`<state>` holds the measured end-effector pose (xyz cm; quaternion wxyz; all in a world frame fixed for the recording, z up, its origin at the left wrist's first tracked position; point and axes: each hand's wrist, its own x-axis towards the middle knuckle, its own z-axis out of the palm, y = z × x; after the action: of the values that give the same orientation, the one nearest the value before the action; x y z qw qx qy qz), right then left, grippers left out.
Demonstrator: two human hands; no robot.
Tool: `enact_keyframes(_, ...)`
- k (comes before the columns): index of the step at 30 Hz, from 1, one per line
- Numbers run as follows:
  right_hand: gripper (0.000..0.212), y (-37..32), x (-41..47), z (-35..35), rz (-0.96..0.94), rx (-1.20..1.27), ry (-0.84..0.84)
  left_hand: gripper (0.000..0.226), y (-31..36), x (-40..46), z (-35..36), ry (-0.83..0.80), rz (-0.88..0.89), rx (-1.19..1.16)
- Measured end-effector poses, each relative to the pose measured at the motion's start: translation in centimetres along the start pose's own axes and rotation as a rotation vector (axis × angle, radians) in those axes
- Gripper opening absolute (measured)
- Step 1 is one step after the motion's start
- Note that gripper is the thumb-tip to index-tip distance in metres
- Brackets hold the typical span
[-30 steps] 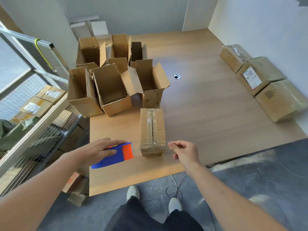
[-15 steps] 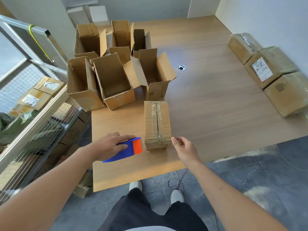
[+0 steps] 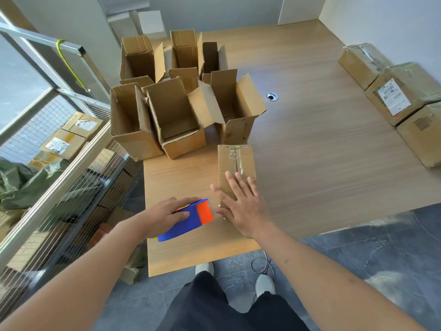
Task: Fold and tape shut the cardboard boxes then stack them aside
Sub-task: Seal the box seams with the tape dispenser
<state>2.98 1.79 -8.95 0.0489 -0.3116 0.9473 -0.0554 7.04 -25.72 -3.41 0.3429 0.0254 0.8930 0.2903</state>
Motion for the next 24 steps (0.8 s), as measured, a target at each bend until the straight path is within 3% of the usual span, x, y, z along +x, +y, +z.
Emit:
enact_keyframes(5, 0.066, 0.3, 0.0, 1.0, -0.010, -0.055, 0.045, 0.046, -0.8, 0.0, 0.1, 0.007, -0.013, -0.041)
enact_keyframes(15, 0.059, 0.0, 0.0, -0.4, 0.020, 0.010, -0.041, 0.040, 1.5, 3.6, -1.1, -0.123, -0.104, 0.106)
enact_keyframes(19, 0.060, 0.1, 0.1, -0.7, 0.015, 0.016, -0.066, 0.041, -0.5, 3.9, -1.6, -0.188, -0.197, 0.262)
enact_keyframes(24, 0.067, -1.3, 0.6, -0.8, 0.127, 0.073, -0.045, 0.046, -2.0, 2.5, -0.6, -0.058, -0.177, 0.190)
